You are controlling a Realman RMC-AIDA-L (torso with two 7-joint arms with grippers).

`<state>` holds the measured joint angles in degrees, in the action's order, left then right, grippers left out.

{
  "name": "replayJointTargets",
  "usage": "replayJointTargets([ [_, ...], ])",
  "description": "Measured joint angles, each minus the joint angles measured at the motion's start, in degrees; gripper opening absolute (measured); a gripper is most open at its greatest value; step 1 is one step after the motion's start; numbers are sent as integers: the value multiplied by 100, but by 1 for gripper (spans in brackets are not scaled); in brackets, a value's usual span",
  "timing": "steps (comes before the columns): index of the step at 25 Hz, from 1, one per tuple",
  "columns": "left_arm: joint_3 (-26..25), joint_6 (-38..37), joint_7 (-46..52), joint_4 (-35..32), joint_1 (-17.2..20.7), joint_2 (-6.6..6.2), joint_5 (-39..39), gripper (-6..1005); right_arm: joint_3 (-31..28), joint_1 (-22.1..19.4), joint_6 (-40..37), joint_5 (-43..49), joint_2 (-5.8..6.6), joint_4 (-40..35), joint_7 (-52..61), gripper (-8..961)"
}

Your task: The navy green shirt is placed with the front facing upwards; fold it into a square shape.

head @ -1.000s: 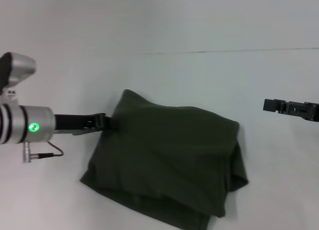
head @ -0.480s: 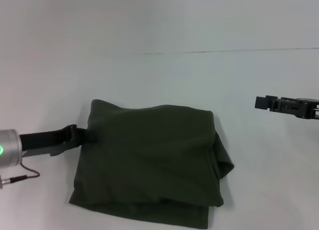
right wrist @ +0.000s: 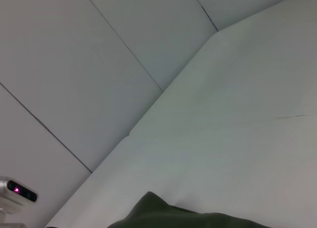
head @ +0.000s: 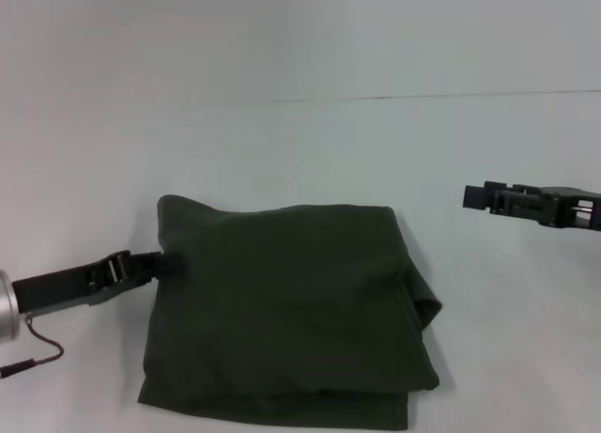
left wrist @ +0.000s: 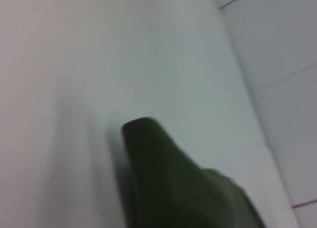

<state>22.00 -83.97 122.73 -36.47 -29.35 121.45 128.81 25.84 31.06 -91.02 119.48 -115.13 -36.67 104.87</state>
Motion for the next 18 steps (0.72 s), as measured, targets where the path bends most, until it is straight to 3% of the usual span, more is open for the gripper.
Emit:
replayJointTargets([
  [3,-135,-256,-632,-39,108,12,-239,52,0,6,36,0,-2,21,-48,803],
  [8,-249,-245,-1281,-291,298,6,-322,249,0,6,78,-6,-49,77,-239,802],
  [10,-300,-220,-1597,-405,353,9,-339,382,0,6,83,-16,-73,96,-329,802],
  [16,-300,-664,-4061,-599,541,222,-607,690,-6,5,137,-26,-176,108,-688,804],
  [18,-231,-775,-4759,-447,544,262,-609,730,-6,5,195,-27,-209,125,-764,804],
])
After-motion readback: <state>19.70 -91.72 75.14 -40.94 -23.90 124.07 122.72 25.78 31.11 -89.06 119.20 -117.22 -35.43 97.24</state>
